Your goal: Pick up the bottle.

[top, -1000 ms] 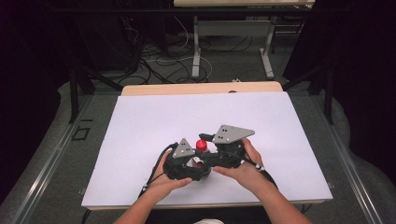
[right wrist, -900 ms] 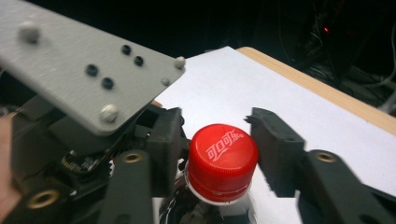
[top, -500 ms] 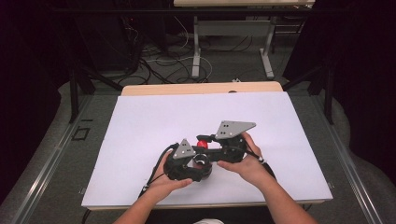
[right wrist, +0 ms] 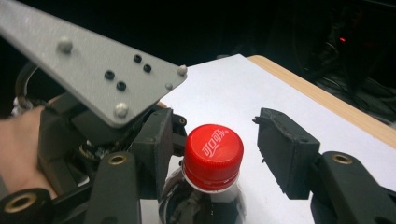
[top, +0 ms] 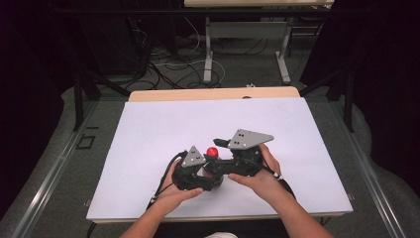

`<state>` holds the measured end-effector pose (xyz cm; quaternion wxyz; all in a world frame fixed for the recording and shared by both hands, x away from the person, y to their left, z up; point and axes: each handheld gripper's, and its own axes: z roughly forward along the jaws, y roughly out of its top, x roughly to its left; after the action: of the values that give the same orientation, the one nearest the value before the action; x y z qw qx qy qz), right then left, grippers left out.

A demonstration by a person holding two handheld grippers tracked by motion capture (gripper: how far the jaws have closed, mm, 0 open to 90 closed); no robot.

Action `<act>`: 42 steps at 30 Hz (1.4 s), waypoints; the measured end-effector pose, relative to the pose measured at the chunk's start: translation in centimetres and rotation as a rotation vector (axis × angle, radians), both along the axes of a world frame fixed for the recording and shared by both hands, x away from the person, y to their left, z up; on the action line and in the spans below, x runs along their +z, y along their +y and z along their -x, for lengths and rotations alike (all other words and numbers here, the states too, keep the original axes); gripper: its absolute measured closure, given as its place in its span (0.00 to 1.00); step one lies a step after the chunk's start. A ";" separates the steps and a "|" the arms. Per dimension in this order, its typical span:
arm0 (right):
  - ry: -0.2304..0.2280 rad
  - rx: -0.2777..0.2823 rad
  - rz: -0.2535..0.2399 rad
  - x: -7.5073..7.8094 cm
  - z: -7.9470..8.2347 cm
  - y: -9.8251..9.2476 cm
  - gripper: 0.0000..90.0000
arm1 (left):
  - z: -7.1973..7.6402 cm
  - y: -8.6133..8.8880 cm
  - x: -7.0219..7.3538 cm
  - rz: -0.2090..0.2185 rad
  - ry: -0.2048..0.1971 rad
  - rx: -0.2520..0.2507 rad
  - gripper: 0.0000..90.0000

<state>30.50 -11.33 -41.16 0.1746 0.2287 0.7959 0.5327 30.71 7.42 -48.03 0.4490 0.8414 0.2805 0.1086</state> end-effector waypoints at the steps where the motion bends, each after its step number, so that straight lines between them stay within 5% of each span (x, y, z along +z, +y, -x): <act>1: 0.009 -0.042 -0.003 0.0 0.2 0.2 0.52 | 0.0 0.0 0.0 -0.002 0.001 -0.001 0.33; 8: 0.054 -0.117 -0.002 -0.4 0.3 1.1 0.66 | 0.0 -0.1 -0.1 -0.005 0.000 0.002 0.33; 13: 0.046 -0.068 0.005 -0.6 -0.1 0.8 0.68 | 0.0 0.0 -0.1 -0.031 0.011 -0.014 0.33; 15: 0.050 0.008 0.012 -0.5 -0.7 0.4 0.68 | 0.0 0.0 0.0 -0.027 0.011 -0.020 0.33; 16: 0.041 0.128 0.035 -0.3 -1.5 -0.2 0.68 | 0.0 -0.1 -0.1 -0.018 -0.002 -0.014 0.33; 17: 0.034 0.169 0.031 -0.3 -1.9 -0.4 0.68 | 0.1 -0.1 -0.1 -0.016 -0.004 -0.016 0.33; 21: 0.037 0.282 0.050 0.0 -3.0 -1.1 0.68 | 0.2 -0.4 -0.1 -0.015 -0.003 -0.025 0.33; 23: 0.029 0.287 0.054 0.0 -2.9 -1.1 0.67 | 0.2 -0.4 -0.1 -0.014 0.000 -0.023 0.33; 24: 0.008 0.242 0.050 0.0 -2.7 -1.0 0.58 | 0.2 -0.4 -0.1 -0.015 0.001 -0.020 0.33; 28: 0.001 0.136 0.013 0.3 -1.6 -0.8 0.53 | 0.0 -0.1 0.0 -0.024 0.011 -0.016 0.33; 38: -0.021 -0.025 0.030 0.4 0.1 0.5 0.54 | -0.1 0.1 0.0 -0.007 0.000 0.014 0.33; 42: 0.025 -0.090 0.037 -0.2 0.4 1.4 0.64 | -0.1 0.1 0.0 -0.006 -0.001 0.013 0.33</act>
<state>30.07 -9.96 -41.35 0.1927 0.2678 0.7967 0.5064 30.76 7.49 -48.05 0.4457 0.8410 0.2853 0.1125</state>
